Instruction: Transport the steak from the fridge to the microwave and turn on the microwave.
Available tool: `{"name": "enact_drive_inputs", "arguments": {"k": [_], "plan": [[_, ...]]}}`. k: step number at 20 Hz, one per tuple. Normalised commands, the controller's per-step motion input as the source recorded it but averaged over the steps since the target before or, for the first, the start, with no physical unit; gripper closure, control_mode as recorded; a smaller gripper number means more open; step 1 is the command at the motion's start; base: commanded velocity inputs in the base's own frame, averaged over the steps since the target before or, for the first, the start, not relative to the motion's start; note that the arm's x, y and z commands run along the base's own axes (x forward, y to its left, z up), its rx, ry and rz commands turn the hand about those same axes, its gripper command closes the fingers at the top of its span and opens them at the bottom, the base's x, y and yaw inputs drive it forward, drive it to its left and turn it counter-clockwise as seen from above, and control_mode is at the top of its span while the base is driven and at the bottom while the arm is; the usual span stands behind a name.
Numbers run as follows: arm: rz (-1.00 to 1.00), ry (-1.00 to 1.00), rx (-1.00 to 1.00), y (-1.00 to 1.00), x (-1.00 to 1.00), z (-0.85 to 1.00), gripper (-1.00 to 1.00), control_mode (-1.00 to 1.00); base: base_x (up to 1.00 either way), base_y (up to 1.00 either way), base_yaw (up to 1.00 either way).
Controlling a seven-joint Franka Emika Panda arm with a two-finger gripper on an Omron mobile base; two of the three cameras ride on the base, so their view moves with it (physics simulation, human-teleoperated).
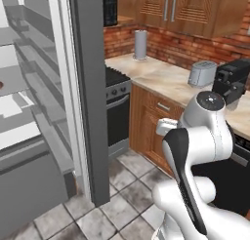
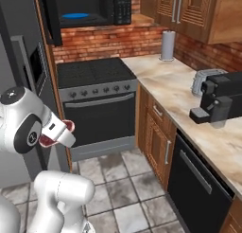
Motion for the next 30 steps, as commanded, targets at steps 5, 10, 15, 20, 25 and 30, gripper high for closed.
{"name": "enact_drive_inputs", "arguments": {"k": [5, 10, 15, 20, 25, 30], "plan": [[0.00, 0.00, 0.00, 0.00, 0.00, 0.00, 1.00, 1.00, 0.95, -1.00, -0.01], [0.00, 0.00, 0.00, 0.00, 0.00, 0.00, 1.00, 1.00, 0.92, -1.00, -0.18], [0.00, 0.00, 0.00, 0.00, 0.00, 0.00, 1.00, 1.00, 0.34, -1.00, -0.09], [0.00, 0.00, 0.00, 0.00, 0.00, 0.00, 1.00, 1.00, 0.34, -1.00, -0.14], [0.00, 0.00, 0.00, 0.00, 0.00, 0.00, 1.00, 1.00, 0.84, -1.00, -0.28], [0.00, 0.00, 0.00, 0.00, 0.00, 0.00, 1.00, 1.00, 1.00, -1.00, -0.26]]}}
